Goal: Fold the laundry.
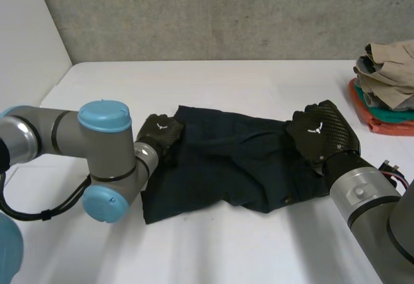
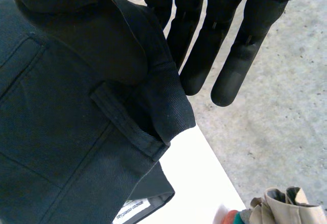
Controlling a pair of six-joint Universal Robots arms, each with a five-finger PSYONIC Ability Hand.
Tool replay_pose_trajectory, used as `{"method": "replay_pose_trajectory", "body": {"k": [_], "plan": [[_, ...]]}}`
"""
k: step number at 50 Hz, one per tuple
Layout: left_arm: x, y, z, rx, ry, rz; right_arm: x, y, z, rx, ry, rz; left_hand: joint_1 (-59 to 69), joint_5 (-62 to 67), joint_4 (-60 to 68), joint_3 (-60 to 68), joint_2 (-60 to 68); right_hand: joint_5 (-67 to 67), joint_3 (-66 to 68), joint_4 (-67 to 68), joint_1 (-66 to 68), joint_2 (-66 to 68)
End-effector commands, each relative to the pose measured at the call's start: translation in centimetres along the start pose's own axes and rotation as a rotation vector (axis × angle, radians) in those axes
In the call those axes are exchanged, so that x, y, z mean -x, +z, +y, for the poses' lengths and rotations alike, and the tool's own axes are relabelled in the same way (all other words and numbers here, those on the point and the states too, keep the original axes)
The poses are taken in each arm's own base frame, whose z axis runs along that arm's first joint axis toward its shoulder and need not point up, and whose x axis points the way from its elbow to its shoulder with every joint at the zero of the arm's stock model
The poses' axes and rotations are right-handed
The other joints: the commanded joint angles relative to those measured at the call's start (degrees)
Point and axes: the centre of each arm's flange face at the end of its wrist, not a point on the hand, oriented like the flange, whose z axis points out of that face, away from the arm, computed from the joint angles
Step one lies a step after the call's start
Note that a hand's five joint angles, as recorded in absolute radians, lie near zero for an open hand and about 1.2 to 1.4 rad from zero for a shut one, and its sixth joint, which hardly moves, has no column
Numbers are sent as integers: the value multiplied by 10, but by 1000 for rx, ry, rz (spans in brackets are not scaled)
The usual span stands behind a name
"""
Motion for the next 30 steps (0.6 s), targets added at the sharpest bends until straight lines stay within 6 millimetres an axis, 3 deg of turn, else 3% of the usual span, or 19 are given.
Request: {"method": "replay_pose_trajectory", "body": {"k": [1,3,7,11,16,19,24,30], "plan": [[-8,0,7,21,27,54,-11,7,-1,-2,4,37,191,204,199,197,196,108,109,112,173,129],[-6,0,2,7,33,53,-16,10,-1,-2,6,51,344,357,351,349,349,108,109,112,173,129],[1,3,-12,-45,48,23,-23,19,1,4,6,68,344,357,352,350,349,108,109,112,173,129],[12,11,-34,-146,74,-50,-16,37,13,42,5,45,344,357,352,350,349,108,109,112,173,129],[19,30,-50,-305,171,-144,-11,71,25,65,6,39,344,357,352,350,349,108,109,112,173,129],[18,42,-46,-360,238,-184,-7,88,31,64,7,38,344,357,352,350,349,108,109,112,173,129],[13,69,-43,-467,398,-271,-6,133,41,31,2,101,344,357,352,350,349,108,109,112,173,129],[10,92,-35,-512,435,-309,0,173,61,-26,-13,189,344,357,352,350,349,108,109,112,173,129]]}}
